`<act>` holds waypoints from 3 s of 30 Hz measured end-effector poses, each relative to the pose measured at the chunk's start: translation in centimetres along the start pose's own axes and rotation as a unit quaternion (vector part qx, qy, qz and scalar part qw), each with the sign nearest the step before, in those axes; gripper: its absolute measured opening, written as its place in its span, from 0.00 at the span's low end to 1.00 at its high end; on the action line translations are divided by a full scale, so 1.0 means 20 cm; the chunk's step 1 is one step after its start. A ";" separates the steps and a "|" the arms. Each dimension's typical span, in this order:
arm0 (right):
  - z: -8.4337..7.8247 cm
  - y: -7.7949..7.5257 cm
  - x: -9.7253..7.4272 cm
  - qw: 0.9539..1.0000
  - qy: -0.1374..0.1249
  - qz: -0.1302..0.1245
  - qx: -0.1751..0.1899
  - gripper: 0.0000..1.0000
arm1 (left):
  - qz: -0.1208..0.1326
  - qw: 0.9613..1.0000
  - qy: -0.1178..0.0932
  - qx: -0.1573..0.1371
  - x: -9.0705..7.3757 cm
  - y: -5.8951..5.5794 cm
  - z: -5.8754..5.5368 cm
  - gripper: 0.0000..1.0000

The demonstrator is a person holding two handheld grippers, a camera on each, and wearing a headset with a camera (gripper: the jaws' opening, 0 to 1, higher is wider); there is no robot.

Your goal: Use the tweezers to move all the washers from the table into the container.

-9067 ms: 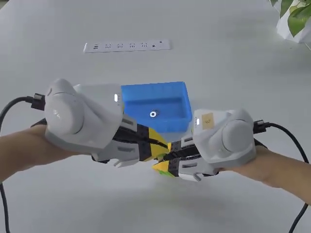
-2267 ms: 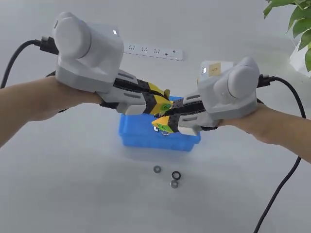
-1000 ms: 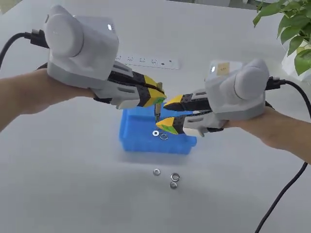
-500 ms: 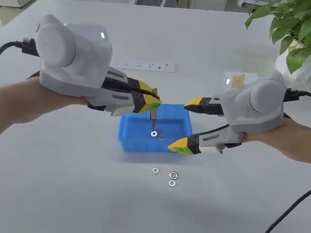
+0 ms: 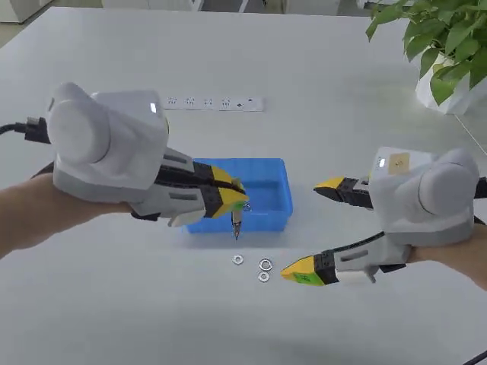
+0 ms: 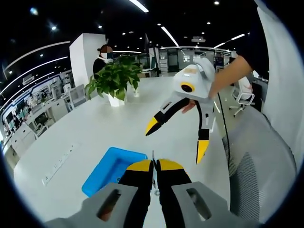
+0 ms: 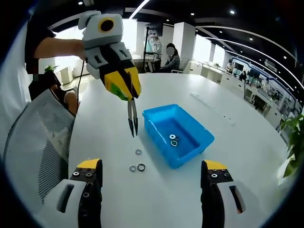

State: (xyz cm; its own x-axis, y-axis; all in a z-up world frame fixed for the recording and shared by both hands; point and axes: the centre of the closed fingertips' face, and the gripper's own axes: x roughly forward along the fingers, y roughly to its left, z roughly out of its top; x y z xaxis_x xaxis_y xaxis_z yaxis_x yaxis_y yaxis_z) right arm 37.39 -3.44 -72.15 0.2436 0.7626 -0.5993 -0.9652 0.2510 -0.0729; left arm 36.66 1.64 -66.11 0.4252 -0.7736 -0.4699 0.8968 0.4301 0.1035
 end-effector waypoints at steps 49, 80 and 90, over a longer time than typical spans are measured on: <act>-0.21 0.17 0.03 0.997 0.014 0.032 0.069 0.90 | -0.003 1.000 0.011 -0.025 0.13 -0.04 -0.21 0.07; -0.04 0.20 0.17 0.995 -0.009 0.089 0.046 0.78 | -0.012 0.999 0.016 -0.037 0.12 -0.05 -0.22 0.07; 0.00 0.23 0.30 0.991 -0.001 0.136 0.009 0.55 | -0.013 0.999 0.018 -0.042 0.12 -0.04 -0.25 0.07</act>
State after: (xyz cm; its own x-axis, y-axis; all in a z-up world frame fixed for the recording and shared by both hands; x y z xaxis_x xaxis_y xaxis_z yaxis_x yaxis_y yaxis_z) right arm 34.39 2.27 -76.14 -0.0254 0.8052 -0.5925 -0.9935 0.0457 0.1047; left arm 36.39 1.84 -71.61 0.3965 -0.7682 -0.5027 0.8931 0.4495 0.0176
